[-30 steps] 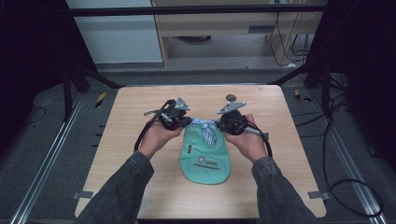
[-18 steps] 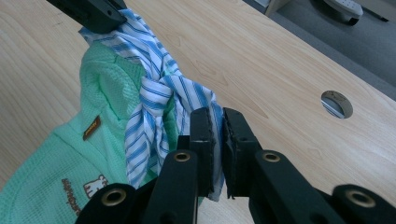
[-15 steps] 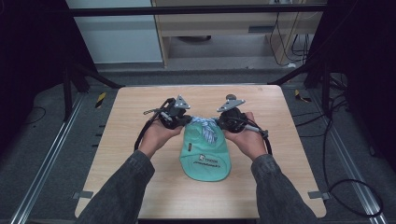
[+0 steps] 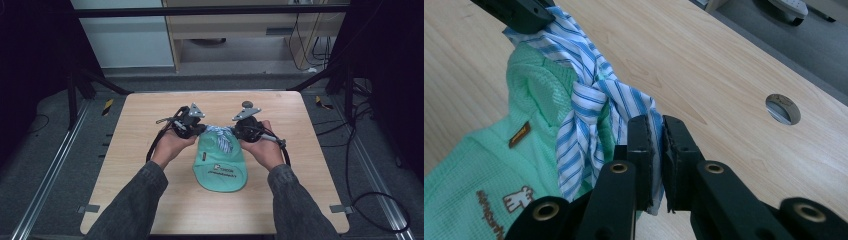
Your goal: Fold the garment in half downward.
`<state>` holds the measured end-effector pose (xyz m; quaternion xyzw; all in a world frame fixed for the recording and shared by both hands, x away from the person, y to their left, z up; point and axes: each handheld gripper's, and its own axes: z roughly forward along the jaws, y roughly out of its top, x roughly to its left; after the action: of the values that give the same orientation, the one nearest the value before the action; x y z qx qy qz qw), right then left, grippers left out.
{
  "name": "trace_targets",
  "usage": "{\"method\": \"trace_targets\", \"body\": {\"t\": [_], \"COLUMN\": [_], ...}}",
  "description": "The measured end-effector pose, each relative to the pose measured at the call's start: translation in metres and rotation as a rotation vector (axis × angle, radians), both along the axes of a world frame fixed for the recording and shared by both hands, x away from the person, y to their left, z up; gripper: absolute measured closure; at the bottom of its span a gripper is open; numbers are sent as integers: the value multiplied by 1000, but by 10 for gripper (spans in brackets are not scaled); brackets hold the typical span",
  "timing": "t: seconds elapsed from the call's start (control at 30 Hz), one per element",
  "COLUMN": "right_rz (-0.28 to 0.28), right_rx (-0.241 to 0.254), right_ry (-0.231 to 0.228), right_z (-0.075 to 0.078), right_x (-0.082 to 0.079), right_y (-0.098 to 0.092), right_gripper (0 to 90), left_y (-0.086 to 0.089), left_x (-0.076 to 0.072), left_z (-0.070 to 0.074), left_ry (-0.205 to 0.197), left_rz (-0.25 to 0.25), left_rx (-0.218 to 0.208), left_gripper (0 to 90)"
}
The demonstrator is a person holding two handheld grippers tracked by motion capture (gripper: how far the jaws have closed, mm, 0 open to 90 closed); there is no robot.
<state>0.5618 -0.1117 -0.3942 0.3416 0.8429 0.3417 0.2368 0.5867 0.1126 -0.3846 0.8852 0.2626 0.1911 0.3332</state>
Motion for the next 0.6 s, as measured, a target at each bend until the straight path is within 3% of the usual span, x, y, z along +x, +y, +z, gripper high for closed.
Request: {"method": "trace_targets", "body": {"t": [0.17,0.6], "right_rz": [-17,2], "right_rx": [7,26], "right_ry": [-12,-37], "right_z": [2,-13], "right_x": [6,-10], "right_y": [0,-6], "right_gripper": [834,833], "left_y": [-4,-4], "left_x": [7,-14], "left_z": [3,-6], "left_ry": [-19,-52], "left_rz": [15,-23], "left_rx": [-1,22], "left_gripper": [879,878]}}
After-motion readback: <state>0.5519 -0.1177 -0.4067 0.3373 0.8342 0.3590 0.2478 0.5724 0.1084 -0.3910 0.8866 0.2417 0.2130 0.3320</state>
